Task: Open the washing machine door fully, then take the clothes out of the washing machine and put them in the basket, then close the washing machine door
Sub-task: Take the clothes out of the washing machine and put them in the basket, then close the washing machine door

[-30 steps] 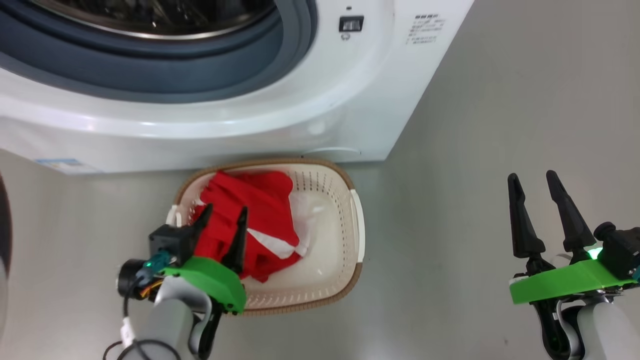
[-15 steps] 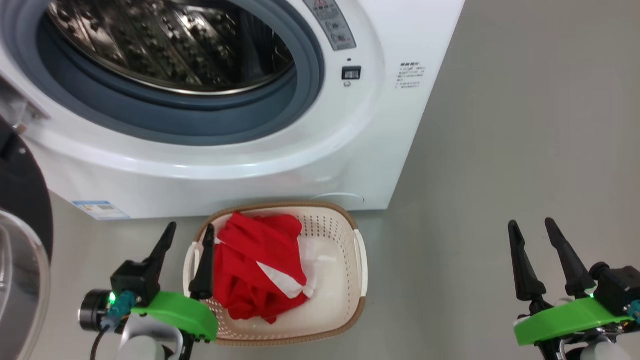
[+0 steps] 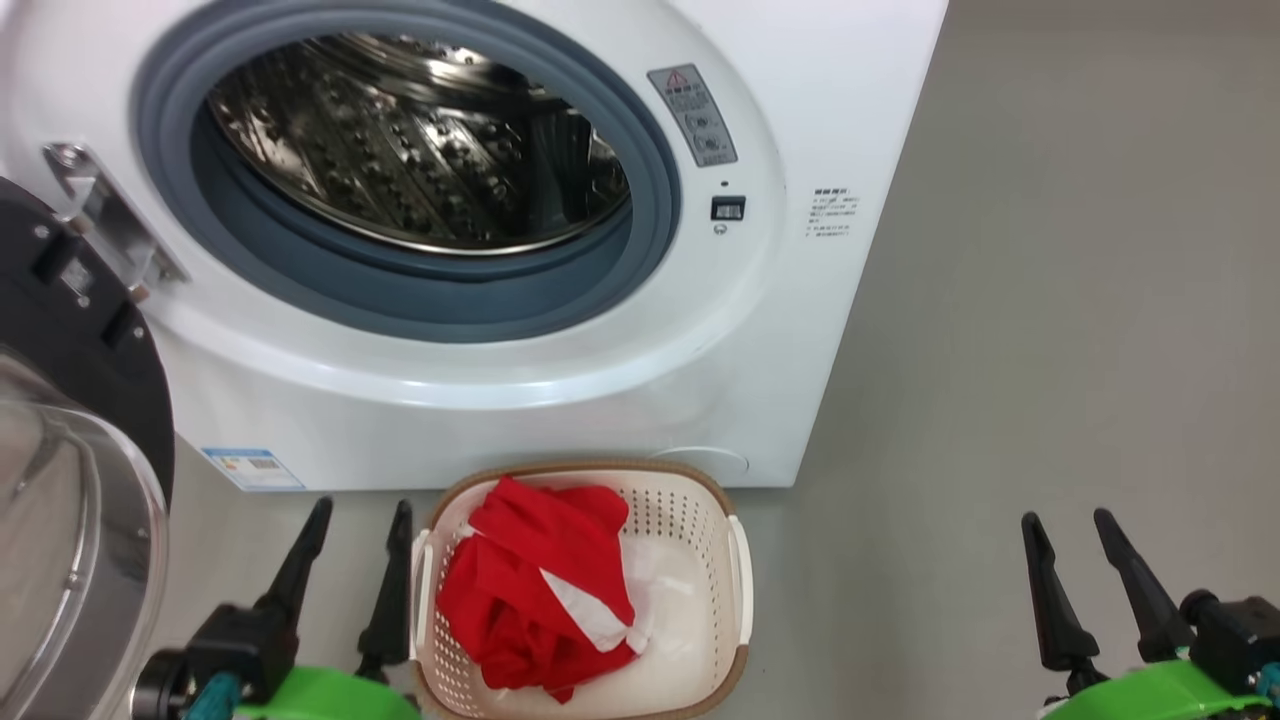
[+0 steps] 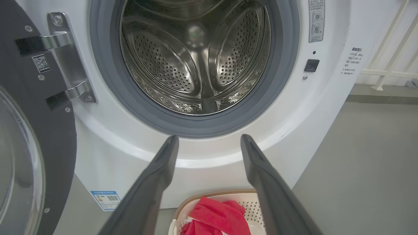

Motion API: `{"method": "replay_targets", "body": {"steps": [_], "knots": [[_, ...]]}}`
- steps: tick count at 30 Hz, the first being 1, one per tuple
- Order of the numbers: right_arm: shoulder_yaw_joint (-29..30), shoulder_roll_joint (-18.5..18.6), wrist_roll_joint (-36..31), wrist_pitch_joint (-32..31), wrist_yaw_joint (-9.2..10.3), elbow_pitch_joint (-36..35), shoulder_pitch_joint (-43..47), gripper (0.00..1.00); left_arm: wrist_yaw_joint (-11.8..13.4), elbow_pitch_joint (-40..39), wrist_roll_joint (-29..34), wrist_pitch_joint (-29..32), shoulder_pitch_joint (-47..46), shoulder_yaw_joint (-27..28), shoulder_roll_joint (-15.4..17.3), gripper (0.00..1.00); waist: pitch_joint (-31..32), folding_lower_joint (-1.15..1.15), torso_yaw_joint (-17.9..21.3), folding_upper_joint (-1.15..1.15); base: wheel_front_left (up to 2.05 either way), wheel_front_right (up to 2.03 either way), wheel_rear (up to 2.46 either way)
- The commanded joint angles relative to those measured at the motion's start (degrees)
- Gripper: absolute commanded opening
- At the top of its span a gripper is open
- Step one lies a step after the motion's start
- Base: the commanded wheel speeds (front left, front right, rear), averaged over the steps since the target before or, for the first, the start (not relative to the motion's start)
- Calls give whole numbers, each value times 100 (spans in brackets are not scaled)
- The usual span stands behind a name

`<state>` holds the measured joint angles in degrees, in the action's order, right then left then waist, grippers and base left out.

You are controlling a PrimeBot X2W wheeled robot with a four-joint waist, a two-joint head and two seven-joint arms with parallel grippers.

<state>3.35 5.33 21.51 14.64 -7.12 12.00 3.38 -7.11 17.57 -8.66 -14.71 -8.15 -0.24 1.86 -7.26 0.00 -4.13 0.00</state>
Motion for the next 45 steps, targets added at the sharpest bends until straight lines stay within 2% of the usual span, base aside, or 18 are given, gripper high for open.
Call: {"method": "replay_targets", "body": {"steps": [1,18,45], "knots": [[-54,99,-5,36,-36,-120,58,100,-32,-262,-50,-29,121,226,103,100,172,0,0,0,0,0,0],[126,115,3,36,-36,-203,518,100,-37,-922,-218,-29,977,222,127,100,415,0,94,0,0,0,0],[141,104,-2,36,-36,-196,551,100,-37,-944,-207,-29,1043,193,108,100,441,0,76,0,-14,14,0]]}}
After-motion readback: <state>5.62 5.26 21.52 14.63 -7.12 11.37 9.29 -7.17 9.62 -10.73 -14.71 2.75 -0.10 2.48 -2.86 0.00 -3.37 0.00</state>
